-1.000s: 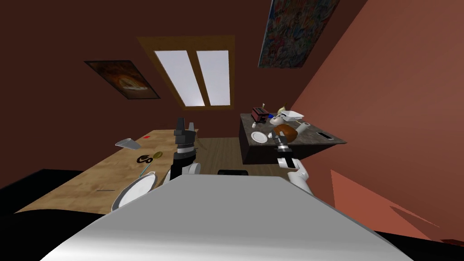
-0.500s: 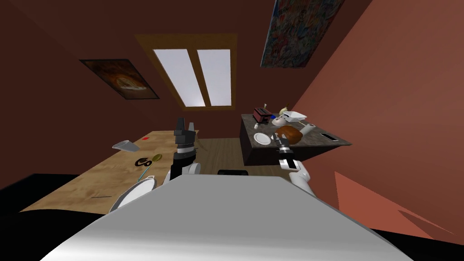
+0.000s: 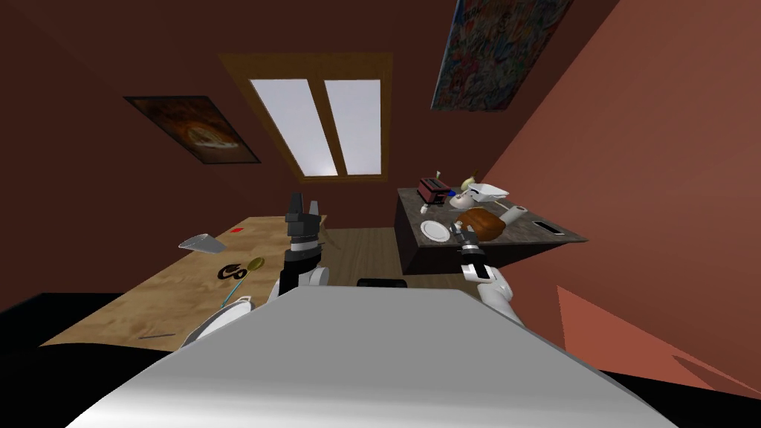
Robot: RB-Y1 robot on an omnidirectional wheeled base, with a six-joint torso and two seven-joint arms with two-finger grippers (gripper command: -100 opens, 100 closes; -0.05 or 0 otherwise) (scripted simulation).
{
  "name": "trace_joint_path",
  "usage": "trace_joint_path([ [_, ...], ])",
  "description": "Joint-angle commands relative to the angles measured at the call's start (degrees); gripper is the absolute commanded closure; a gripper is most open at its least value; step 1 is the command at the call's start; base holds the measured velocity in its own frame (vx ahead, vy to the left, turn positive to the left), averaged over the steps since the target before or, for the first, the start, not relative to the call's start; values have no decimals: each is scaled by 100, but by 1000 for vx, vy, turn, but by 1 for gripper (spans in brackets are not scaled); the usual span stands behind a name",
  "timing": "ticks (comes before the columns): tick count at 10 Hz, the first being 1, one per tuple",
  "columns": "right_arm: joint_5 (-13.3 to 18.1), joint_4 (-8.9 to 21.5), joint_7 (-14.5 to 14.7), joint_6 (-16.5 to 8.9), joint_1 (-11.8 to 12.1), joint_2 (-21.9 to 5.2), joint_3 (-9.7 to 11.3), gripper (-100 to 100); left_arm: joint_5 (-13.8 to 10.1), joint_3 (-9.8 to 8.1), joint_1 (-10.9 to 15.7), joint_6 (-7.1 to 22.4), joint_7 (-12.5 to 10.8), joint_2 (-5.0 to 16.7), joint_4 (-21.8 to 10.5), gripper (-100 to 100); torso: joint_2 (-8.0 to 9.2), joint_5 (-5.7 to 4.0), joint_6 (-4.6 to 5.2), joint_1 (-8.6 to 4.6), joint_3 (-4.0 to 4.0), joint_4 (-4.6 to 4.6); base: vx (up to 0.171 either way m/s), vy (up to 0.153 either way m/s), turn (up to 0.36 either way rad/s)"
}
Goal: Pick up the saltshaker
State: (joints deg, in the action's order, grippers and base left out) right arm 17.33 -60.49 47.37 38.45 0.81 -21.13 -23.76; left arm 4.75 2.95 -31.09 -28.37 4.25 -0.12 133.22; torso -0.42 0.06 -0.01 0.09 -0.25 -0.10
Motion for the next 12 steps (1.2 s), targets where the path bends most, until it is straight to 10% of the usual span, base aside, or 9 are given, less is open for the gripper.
trace_joint_path([
  [1, 20, 257, 141, -64, 5, -94, -101, -100, 0, 0, 0, 0, 0, 0, 0, 0, 0, 0, 0, 0, 0, 0, 53, 39, 5],
  [6, 94, 1266, 758, -186, -176, -354, -456, -100, 0, 0, 0, 0, 0, 0, 0, 0, -9, 0, 0, 1, -5, -2, 94, 56, 8],
  [12, 116, 1602, 967, -231, -231, -435, -578, -100, 0, 0, 0, 0, 0, 0, 0, 0, 18, -3, 0, -13, 11, 4, 28, 11, 4],
])
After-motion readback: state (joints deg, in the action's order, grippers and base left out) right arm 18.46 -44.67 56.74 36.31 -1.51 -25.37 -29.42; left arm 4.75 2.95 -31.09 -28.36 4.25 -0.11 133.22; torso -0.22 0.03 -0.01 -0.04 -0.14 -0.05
